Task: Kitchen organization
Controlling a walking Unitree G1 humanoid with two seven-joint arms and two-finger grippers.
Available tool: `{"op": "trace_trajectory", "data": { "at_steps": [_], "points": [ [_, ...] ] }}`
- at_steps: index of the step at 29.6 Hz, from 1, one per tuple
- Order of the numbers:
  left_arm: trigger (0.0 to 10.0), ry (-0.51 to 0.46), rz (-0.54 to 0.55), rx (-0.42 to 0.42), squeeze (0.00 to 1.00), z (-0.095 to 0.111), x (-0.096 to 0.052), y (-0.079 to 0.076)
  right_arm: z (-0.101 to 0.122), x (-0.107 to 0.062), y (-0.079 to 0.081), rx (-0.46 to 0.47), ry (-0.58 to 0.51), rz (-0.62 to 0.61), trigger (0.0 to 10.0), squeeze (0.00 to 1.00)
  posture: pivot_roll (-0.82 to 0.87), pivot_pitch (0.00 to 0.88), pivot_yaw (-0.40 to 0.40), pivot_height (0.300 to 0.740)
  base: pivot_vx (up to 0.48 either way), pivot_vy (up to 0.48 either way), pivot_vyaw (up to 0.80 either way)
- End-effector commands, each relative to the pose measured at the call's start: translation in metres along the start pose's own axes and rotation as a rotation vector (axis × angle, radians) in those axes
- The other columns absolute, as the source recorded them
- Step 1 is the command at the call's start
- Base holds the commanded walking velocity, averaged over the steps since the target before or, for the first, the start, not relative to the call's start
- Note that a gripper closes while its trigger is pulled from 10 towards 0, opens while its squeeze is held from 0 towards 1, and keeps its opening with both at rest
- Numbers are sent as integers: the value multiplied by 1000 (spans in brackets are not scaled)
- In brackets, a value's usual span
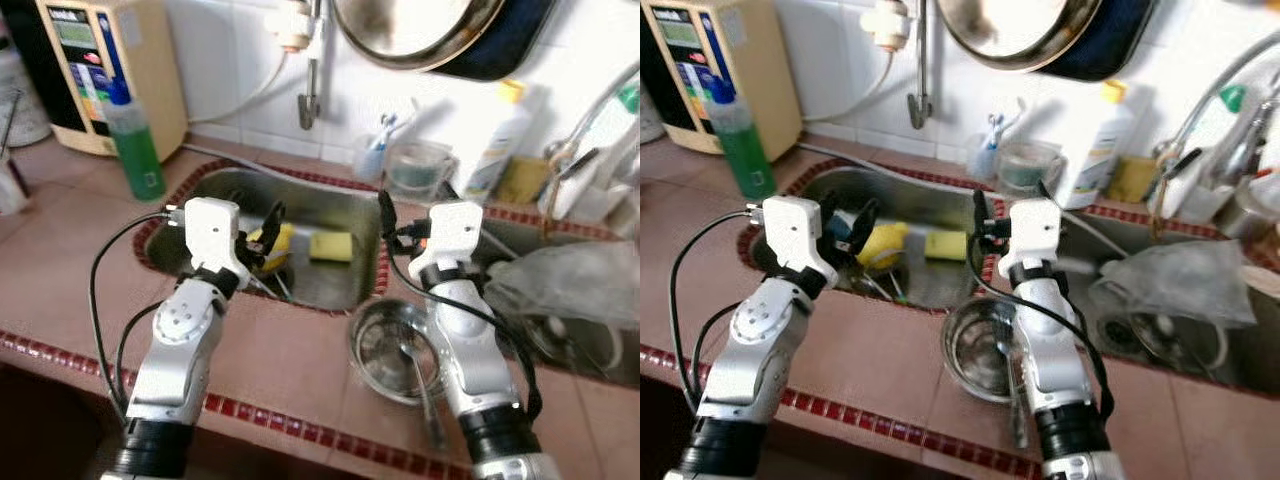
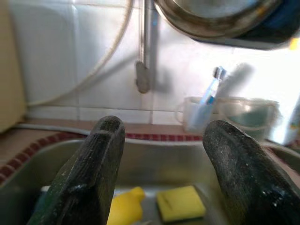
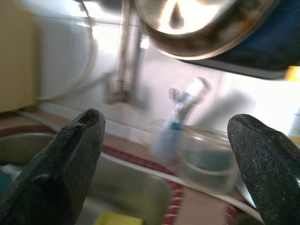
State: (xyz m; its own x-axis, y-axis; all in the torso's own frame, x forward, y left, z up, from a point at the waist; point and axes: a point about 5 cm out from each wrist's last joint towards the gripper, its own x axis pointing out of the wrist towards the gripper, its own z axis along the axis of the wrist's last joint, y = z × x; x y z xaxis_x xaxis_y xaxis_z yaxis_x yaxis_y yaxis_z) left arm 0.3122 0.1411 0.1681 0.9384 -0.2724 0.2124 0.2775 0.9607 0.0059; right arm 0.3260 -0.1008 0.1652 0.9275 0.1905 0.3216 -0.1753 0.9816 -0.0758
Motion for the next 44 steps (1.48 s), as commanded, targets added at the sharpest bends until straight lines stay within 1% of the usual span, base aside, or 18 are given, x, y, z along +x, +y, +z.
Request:
{"op": "trace_trajectory", "data": {
  "at_steps": [1, 11, 15, 19, 22, 25, 32, 41, 44],
  "points": [
    [10000, -12, -22, -6, 0, 2, 2, -6, 6, 2, -9, -16, -27, -16, 10000, 0, -53, 0, -24, 740, 0, -480, 0],
    [10000, -23, -27, -6, 0, 5, 4, -8, 9, 4, -8, -13, -39, -14, 10000, 0, -55, 0, -24, 740, 0, -390, 0],
    [10000, -43, -26, -10, 0, 7, 3, -8, 9, 3, -9, -13, -40, -14, 10000, 0, -59, 0, -25, 740, 0, 0, 0],
    [10000, -29, -27, -16, 0, 4, -1, -8, 7, -1, -11, -17, -30, -12, 10000, 0, -60, 0, -27, 740, 0, 0, 0],
    [10000, -19, -22, -35, 0, 2, -3, -6, 4, -4, -11, -20, -19, -12, 10000, 0, -62, 0, -27, 740, 0, 0, 0],
    [10000, -17, -21, -29, 0, 1, -6, -6, 4, -7, -11, -20, -14, -12, 10000, 0, -64, 2, -26, 740, 0, 0, 0],
    [10000, 1, -20, -50, 0, -1, -8, -7, 4, -7, -11, -20, -8, -13, 10000, 0, -66, 17, -32, 740, 0, 0, 0],
    [10000, 19, -31, -44, 0, -3, -10, -8, 2, -11, -13, -23, 4, -19, 10000, 0, -67, 27, -27, 740, 0, 0, 0],
    [10000, 25, -33, -44, 0, -3, -11, -7, 1, -13, -12, -22, 9, -21, 10000, 0, -68, 32, -24, 740, -356, 0, 0]
  ]
}}
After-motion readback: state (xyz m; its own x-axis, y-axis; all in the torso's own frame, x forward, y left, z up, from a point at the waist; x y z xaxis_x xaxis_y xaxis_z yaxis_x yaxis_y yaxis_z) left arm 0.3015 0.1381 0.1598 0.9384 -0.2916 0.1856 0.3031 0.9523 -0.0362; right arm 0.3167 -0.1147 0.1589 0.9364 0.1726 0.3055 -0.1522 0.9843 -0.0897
